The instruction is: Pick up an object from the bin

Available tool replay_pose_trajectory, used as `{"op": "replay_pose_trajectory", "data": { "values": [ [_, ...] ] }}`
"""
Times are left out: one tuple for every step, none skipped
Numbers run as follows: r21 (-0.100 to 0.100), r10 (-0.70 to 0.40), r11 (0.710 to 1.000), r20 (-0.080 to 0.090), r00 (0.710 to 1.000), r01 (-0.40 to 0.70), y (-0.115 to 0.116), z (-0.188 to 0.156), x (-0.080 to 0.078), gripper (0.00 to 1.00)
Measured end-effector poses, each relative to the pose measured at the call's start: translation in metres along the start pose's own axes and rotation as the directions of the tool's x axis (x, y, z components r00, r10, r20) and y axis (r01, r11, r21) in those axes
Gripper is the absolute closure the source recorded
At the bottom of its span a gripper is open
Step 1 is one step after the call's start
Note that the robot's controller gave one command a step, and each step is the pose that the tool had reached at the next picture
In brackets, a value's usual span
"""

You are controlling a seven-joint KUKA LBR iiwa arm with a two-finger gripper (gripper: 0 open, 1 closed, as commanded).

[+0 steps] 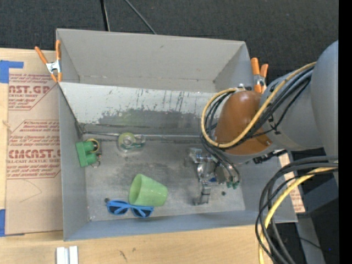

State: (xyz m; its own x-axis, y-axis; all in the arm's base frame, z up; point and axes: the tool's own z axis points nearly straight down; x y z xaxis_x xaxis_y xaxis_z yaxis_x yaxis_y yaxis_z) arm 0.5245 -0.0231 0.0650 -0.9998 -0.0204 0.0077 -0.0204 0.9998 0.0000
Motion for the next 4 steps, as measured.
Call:
{"op": "replay_pose_trajectory", "data": {
  "values": [
    [0.005,-0.196,0.981,0.01,0.98,0.196,-0.07,-0.021,-0.013,0.0],
    [0.0,-0.239,0.971,0.006,0.971,0.239,-0.054,-0.004,0.005,0.0],
    [0.004,-0.274,0.962,0.012,0.962,0.274,-0.072,-0.006,-0.032,0.0],
    [0.005,-0.428,0.904,0.013,0.904,0.428,-0.066,-0.005,0.034,0.0]
  ]
}}
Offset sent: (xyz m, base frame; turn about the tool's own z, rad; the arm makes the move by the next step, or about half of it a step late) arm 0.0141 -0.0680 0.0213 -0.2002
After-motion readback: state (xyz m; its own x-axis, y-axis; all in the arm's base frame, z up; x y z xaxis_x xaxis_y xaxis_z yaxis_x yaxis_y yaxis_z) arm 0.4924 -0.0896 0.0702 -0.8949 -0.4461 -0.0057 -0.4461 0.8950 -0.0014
